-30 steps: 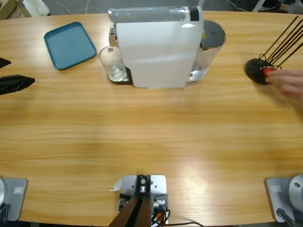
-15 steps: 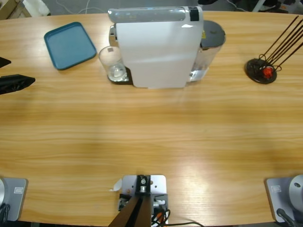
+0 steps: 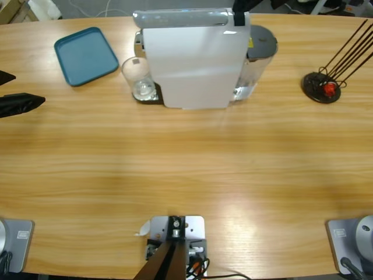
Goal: Pour coffee
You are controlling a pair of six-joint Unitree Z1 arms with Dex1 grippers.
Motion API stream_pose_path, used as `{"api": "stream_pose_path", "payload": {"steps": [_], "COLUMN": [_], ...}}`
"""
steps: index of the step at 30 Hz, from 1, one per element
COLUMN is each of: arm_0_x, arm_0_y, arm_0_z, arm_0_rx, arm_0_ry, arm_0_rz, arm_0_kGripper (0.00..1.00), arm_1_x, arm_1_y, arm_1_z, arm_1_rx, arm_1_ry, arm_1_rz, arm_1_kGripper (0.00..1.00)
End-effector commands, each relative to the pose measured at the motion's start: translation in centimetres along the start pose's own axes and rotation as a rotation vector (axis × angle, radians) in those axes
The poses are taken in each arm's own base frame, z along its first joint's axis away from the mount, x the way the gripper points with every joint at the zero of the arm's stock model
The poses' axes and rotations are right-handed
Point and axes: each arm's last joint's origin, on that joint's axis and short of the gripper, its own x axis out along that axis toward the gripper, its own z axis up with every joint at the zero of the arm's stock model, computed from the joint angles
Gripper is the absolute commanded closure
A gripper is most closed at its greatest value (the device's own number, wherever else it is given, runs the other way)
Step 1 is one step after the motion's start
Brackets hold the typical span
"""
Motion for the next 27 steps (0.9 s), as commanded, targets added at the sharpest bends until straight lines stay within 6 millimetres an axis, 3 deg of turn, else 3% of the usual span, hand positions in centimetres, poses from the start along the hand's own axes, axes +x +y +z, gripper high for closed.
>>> {"api": "stream_pose_path", "payload": {"steps": [1, 15, 27], "arm_0_x": [0.9, 1.2, 1.1], "arm_0_y": [-0.2, -0.2, -0.2], "arm_0_z": [-0.1, 0.0, 0.0], "arm_0_rx": [0.021, 0.027, 0.027], "arm_0_ry": [0.027, 0.038, 0.037], "arm_0_rz": [0.002, -0.002, 0.000], "arm_0_kGripper": [0.110, 0.110, 0.110], "arm_1_x": [2.1, 1.9, 3.2], "arm_1_y": [-0.1, -0.9, -1.5], "arm_1_z": [0.0, 0.6, -0.3], "arm_1_rx": [-0.019, -0.017, -0.001], "arm_1_ry": [0.058, 0.042, 0.085], "arm_1_rz": [-0.014, -0.054, -0.061], "arm_1_kGripper": [1.000, 1.000, 1.000]}}
